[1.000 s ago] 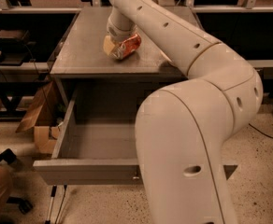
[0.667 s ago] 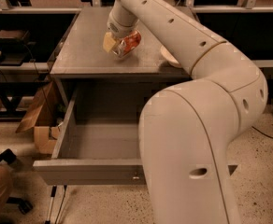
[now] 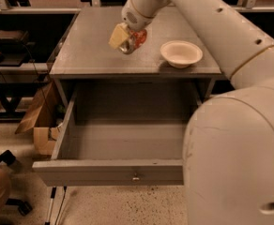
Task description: Place coke can into top drawer
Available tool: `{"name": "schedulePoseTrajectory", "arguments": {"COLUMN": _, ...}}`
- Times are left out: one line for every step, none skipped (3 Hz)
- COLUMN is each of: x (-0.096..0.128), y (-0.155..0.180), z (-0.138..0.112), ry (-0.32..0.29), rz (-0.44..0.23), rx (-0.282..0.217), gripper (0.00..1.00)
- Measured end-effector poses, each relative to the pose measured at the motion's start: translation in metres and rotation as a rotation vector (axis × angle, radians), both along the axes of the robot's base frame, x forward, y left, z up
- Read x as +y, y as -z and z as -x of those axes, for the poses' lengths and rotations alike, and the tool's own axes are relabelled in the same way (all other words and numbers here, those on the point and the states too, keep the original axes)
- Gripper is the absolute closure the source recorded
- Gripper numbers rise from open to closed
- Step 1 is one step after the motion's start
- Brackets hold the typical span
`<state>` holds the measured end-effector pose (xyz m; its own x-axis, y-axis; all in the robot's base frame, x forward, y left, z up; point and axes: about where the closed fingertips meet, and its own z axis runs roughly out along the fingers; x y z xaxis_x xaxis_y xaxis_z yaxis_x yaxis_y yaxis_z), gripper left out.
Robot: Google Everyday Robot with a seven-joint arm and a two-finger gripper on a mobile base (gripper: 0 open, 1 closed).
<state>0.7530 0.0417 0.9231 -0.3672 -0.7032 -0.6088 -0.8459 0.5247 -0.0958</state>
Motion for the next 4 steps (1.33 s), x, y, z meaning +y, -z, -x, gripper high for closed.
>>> {"name": "schedulePoseTrajectory", "arguments": {"x": -0.031, "y": -0.015, "z": 0.037, "ry": -0.057, "rz": -0.057, "rx": 0.026, "gripper": 1.00}}
{"name": "schedulePoseTrajectory", "arguments": {"x": -0.056, "y": -0.012, "z": 0.064, "ry": -0.120, "rz": -0.107, "rx": 0.056, "gripper": 1.00}}
{"name": "schedulePoseTrajectory", "arguments": {"x": -0.073, "y": 0.005, "z": 0.087, "ry": -0.211, "rz": -0.135, "rx": 0.094, "gripper": 1.00}}
{"name": "schedulePoseTrajectory", "arguments": {"x": -0.090, "y": 0.036, "z": 0.106, "ry": -0.344, "rz": -0.157, "rx": 0.135, "gripper": 1.00}}
